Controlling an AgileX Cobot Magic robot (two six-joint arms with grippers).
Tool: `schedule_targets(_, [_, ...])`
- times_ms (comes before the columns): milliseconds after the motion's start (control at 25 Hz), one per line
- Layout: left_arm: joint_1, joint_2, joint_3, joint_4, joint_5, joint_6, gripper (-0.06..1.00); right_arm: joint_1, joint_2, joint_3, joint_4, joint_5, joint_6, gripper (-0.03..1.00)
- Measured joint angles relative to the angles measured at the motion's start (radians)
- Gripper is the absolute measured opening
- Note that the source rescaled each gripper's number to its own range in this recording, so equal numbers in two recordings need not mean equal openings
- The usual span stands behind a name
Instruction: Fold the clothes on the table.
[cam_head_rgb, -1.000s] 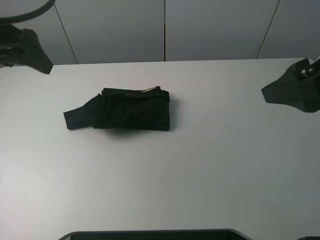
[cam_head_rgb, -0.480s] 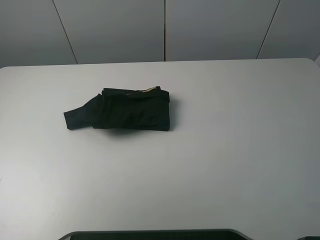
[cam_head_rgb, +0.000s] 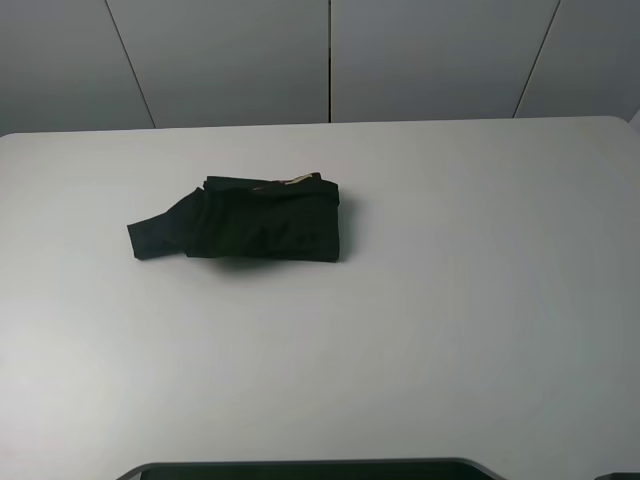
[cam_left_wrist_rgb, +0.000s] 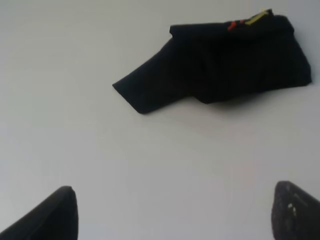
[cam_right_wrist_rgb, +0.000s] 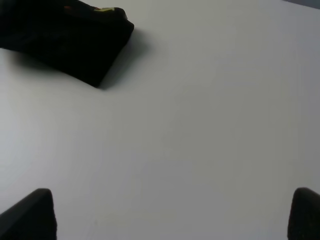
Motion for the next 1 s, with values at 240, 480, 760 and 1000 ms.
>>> schedule_targets(240, [0.0,-0.14,0.051,0.0,0.0,0.008,1.0,0.0,-0.002,0.0,0.067,-0.01,-0.069,1.0])
schedule_targets(480, [0.0,-0.201,0.103,0.0,-0.008,0.039,1.0,0.0,-0.002,0.0,0.077,-0.01,-0.084,1.0])
schedule_targets(760, [0.0,-0.206,0.116,0.01,-0.029,0.043,1.0,0.0,-0.082,0.001,0.101,-0.021,-0.112,1.0])
schedule_targets(1000, [0.0,-0.206,0.123,0.01,-0.037,0.043,1.0,0.0,-0.163,0.009,0.103,-0.003,-0.112,1.0])
